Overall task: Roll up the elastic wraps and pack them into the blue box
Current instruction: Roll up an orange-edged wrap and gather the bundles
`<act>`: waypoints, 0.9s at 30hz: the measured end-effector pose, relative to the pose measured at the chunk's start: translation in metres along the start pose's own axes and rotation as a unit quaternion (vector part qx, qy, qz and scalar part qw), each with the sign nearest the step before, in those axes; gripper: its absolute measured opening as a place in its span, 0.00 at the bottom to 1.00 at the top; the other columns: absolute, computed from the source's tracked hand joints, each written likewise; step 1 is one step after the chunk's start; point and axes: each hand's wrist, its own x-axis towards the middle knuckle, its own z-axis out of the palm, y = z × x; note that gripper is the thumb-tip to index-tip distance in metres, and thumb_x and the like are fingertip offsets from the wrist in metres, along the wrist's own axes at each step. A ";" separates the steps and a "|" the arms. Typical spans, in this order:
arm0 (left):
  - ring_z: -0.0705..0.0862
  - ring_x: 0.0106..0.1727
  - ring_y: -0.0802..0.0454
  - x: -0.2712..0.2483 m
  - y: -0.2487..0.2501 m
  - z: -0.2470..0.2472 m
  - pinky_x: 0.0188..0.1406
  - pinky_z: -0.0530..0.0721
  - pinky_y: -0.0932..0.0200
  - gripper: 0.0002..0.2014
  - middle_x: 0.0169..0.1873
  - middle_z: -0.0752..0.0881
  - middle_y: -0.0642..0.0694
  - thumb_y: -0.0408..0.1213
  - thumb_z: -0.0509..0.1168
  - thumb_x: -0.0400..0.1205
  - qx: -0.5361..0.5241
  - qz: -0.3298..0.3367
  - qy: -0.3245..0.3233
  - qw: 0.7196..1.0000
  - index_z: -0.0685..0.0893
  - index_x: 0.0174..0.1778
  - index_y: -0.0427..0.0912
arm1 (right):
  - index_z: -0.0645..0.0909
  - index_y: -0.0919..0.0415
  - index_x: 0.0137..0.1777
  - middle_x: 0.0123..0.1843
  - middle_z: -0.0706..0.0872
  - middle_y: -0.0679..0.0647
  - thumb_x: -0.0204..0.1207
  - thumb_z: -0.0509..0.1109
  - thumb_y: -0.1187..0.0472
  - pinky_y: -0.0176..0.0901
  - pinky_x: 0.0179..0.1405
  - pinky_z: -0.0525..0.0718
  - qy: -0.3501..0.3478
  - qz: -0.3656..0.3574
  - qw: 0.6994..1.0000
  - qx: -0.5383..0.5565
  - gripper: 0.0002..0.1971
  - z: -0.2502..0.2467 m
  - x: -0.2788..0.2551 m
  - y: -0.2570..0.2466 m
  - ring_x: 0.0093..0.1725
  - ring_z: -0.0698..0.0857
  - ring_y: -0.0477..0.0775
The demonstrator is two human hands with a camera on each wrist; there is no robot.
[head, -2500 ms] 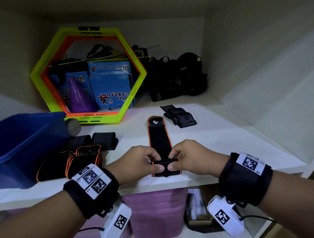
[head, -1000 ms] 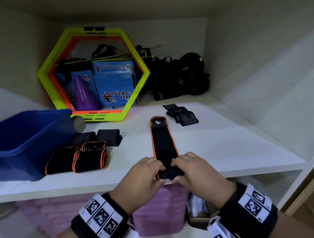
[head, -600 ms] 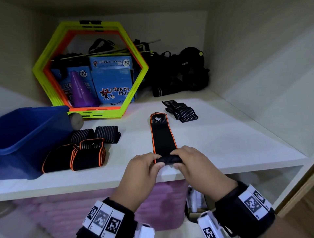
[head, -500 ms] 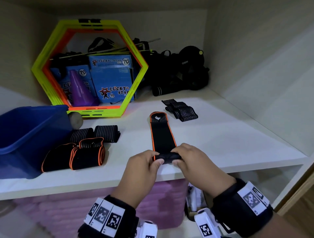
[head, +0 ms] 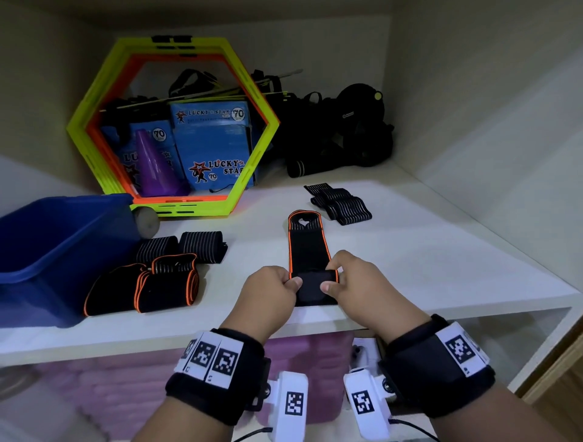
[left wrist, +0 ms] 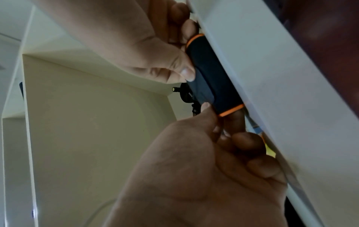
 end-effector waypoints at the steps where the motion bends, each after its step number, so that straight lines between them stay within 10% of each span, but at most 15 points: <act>1: 0.70 0.29 0.47 0.001 0.000 0.000 0.29 0.67 0.56 0.20 0.25 0.72 0.45 0.44 0.64 0.85 0.003 0.000 0.000 1.000 0.70 0.29 0.40 | 0.77 0.55 0.53 0.33 0.80 0.48 0.79 0.72 0.58 0.39 0.30 0.70 0.007 0.000 1.000 -0.008 0.07 0.000 -0.001 0.000 0.34 0.80 0.48; 7: 0.75 0.27 0.47 0.003 0.000 -0.002 0.28 0.71 0.59 0.21 0.22 0.76 0.44 0.47 0.70 0.81 0.016 -0.024 0.020 0.999 0.82 0.32 0.31 | 0.82 0.57 0.63 0.38 0.80 0.47 0.80 0.72 0.56 0.36 0.35 0.74 0.015 0.001 0.998 -0.053 0.13 0.001 -0.003 -0.003 0.43 0.82 0.52; 12: 0.84 0.41 0.52 -0.002 0.005 -0.004 0.41 0.80 0.58 0.09 0.38 0.86 0.48 0.43 0.76 0.77 0.017 0.023 0.069 0.997 0.85 0.44 0.43 | 0.81 0.58 0.68 0.59 0.79 0.57 0.80 0.72 0.53 0.45 0.54 0.78 0.012 -0.012 0.992 -0.126 0.19 -0.002 -0.002 -0.010 0.55 0.83 0.59; 23: 0.83 0.45 0.56 -0.009 -0.005 0.006 0.45 0.76 0.65 0.05 0.47 0.84 0.56 0.33 0.73 0.78 0.077 0.153 0.082 0.982 0.88 0.37 0.45 | 0.84 0.64 0.52 0.57 0.78 0.53 0.80 0.71 0.59 0.48 0.51 0.81 0.014 -0.074 0.983 -0.167 0.08 0.001 -0.005 -0.008 0.49 0.83 0.57; 27: 0.85 0.49 0.52 -0.012 -0.008 0.008 0.49 0.81 0.59 0.10 0.50 0.88 0.53 0.37 0.71 0.80 0.120 0.199 0.099 0.968 0.89 0.57 0.49 | 0.85 0.57 0.62 0.56 0.83 0.55 0.80 0.70 0.59 0.45 0.52 0.79 0.007 -0.082 0.984 -0.158 0.12 -0.002 -0.005 -0.006 0.54 0.83 0.57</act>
